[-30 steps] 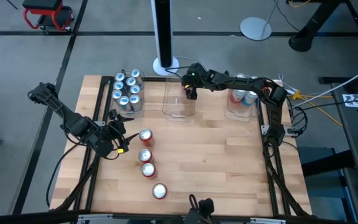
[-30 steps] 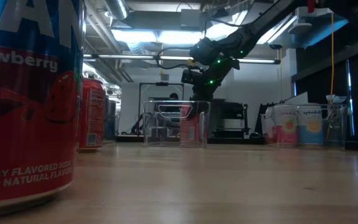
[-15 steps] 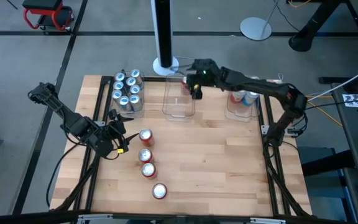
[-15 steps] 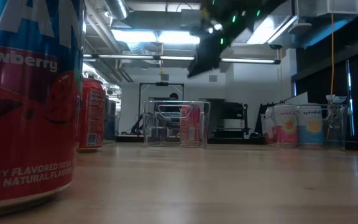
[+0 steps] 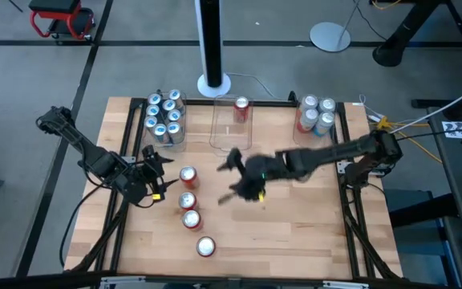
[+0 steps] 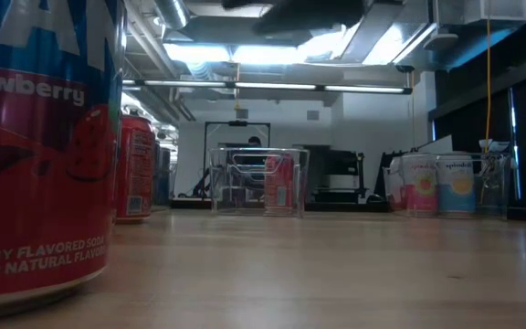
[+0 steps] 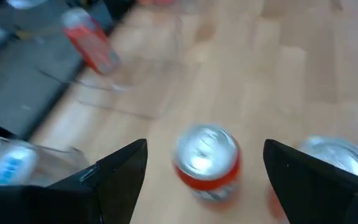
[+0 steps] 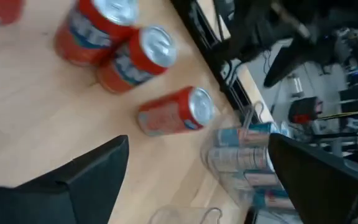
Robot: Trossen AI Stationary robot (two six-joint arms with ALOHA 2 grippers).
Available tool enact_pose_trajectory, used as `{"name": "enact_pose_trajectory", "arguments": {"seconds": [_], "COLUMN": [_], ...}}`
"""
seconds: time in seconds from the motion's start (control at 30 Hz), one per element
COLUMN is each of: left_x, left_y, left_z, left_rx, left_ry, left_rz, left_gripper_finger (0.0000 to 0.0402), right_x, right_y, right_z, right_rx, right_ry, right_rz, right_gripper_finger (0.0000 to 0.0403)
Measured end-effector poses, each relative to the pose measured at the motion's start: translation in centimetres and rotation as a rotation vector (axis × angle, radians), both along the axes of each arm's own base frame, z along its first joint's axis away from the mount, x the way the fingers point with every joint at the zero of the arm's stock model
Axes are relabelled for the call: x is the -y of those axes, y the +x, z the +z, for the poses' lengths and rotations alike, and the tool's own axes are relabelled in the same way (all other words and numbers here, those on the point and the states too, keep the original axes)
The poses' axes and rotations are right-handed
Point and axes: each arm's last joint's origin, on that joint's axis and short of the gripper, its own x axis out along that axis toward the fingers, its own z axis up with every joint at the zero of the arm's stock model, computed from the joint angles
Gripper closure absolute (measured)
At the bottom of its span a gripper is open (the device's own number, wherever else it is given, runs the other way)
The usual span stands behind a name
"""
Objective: Sort soda cans
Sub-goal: Put the red soda can into the center transparent bin
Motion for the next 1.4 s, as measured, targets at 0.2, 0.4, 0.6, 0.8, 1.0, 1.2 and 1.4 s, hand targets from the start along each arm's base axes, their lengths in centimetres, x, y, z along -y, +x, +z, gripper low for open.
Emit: {"name": "enact_pose_trajectory", "arguments": {"seconds": [0.2, 0.4, 0.6, 0.8, 1.0, 1.2, 1.4], "left_x": [1.7, 3.7, 5.5, 6.6, 7.0, 7.1, 7.1], "left_y": [-0.1, -1.4, -3.4, -4.7, -5.4, -5.5, -5.5], "left_z": [-1.4, -1.8, -1.8, -1.8, -1.8, -1.8, -1.8], "left_rx": [-0.064, -0.069, -0.066, -0.064, -0.063, -0.059, -0.059], "left_ry": [-0.111, -0.182, -0.25, -0.299, -0.334, -0.36, -0.362], "left_rz": [-0.088, -0.168, -0.267, -0.329, -0.346, -0.34, -0.336], "left_gripper_finger": [0.0094, 0.0094, 0.0094, 0.0094, 0.0094, 0.0094, 0.0094], "right_x": [-5.4, -10.0, -13.8, -16.5, -18.0, -17.8, -17.0], "right_y": [-0.9, -0.5, 2.0, 4.2, 6.4, 8.2, 9.4], "right_z": [0.1, -1.1, -2.1, -0.3, 0.9, -1.1, -3.4], "right_rx": [0.053, 0.11, 0.095, 0.025, -0.024, -0.129, -0.214], "right_ry": [0.04, 0.086, 0.102, 0.077, 0.177, 0.301, 0.425], "right_rz": [0.068, 0.156, 0.207, 0.263, 0.285, 0.208, 0.063], "right_gripper_finger": [0.002, 0.002, 0.002, 0.002, 0.002, 0.002, 0.002]}}
